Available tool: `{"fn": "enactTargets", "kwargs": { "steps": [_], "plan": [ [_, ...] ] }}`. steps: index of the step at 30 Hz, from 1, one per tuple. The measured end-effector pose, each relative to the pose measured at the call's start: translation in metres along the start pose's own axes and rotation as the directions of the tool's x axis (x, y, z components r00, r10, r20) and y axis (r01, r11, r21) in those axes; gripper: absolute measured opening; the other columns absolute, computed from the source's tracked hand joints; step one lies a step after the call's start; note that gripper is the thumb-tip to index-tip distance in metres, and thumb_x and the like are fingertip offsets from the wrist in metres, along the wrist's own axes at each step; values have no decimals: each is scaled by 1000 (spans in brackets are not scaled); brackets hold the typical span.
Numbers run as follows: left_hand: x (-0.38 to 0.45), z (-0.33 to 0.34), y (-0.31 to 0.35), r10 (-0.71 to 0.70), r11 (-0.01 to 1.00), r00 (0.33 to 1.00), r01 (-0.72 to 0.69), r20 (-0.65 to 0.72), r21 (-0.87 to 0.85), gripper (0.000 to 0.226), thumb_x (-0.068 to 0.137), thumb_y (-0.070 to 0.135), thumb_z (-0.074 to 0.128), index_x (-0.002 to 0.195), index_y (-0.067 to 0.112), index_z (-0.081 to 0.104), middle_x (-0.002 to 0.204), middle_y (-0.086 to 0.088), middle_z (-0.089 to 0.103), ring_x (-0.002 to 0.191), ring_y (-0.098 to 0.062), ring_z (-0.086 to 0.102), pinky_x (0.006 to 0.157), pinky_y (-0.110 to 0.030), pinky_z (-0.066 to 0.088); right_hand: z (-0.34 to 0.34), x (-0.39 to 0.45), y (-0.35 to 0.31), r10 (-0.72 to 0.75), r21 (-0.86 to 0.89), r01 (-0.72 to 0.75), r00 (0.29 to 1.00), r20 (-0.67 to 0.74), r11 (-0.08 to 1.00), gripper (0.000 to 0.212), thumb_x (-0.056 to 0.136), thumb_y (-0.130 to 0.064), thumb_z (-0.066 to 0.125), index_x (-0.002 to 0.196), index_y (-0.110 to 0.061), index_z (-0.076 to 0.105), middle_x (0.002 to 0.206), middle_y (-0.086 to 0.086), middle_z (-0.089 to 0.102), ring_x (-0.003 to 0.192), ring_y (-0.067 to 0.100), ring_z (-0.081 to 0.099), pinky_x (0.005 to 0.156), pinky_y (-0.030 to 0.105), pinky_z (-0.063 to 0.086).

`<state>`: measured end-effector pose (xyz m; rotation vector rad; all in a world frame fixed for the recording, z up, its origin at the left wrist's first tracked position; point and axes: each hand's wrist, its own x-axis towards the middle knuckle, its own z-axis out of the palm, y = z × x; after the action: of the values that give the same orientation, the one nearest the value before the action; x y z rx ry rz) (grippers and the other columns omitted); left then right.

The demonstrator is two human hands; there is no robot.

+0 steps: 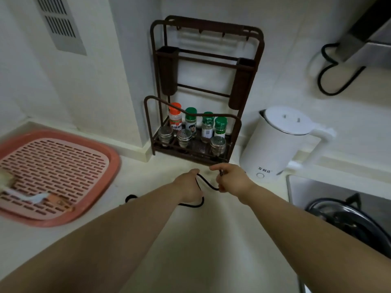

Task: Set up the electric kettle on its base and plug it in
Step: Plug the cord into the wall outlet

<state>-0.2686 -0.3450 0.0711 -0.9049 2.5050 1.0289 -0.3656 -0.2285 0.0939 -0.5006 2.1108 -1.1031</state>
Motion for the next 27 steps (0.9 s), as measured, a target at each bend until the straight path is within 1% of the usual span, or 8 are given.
{"fn": "enactTargets", "kwargs": {
  "steps": [6,10,13,16,19,23,25,27],
  "plan": [
    [0,-7,17,-30,993,990,13,-137,-120,40,87,18,59,122,5,44,119,-19,61,107,-33,62,88,-35,53,-22,-15,-6,-39,185,48,998,-56,982,39,90,7,42,117,-14,63,75,4,53,52,16,52,52,20,55],
    [-10,-19,28,-48,999,975,42,-217,-34,36,95,23,48,122,-1,45,118,-22,63,106,-35,63,88,-40,55,-38,-19,-8,-7,350,64,987,-163,935,39,90,8,40,113,-12,64,77,4,58,52,16,51,48,20,55],
    [-22,-29,39,-95,983,949,43,-300,-177,34,93,11,44,124,-3,44,109,-24,66,84,-35,71,67,-36,60,-47,-19,-11,13,392,72,978,-210,917,37,91,6,39,110,-13,64,86,3,62,50,16,51,46,21,54],
    [-32,-39,57,-94,939,920,-45,-380,-340,27,93,8,43,119,0,46,102,-24,67,83,-38,72,62,-36,60,-52,-17,-13,3,256,70,961,-275,964,36,87,6,40,108,-8,66,95,7,63,57,22,58,58,31,57],
    [-45,-52,77,-52,894,886,-164,-461,-417,4,97,16,42,95,16,46,93,-12,61,71,-26,68,50,-28,56,-63,-19,-20,-120,-129,88,956,-268,988,34,82,5,47,103,-10,69,95,7,62,87,28,61,84,36,54],
    [-60,-66,101,147,940,763,-306,-630,-152,4,95,22,46,94,23,49,90,-4,66,76,-22,68,65,-35,57,-73,-30,-43,-305,-475,222,947,-104,851,37,79,-9,68,114,-18,66,103,2,51,97,21,55,81,22,40],
    [-68,-73,115,266,922,692,-385,-671,-31,7,93,17,49,89,23,50,88,-1,64,79,-20,65,68,-32,53,-76,-36,-57,-413,-503,364,911,16,784,44,75,-15,75,117,-18,64,108,0,45,99,16,51,86,21,40],
    [-73,-80,129,355,898,656,-438,-666,48,8,90,14,51,89,21,54,89,3,59,82,-17,59,71,-28,48,-78,-43,-71,-448,-314,463,885,124,829,35,75,-14,76,108,-19,65,97,-5,55,86,11,54,79,19,46]
  ]
}}
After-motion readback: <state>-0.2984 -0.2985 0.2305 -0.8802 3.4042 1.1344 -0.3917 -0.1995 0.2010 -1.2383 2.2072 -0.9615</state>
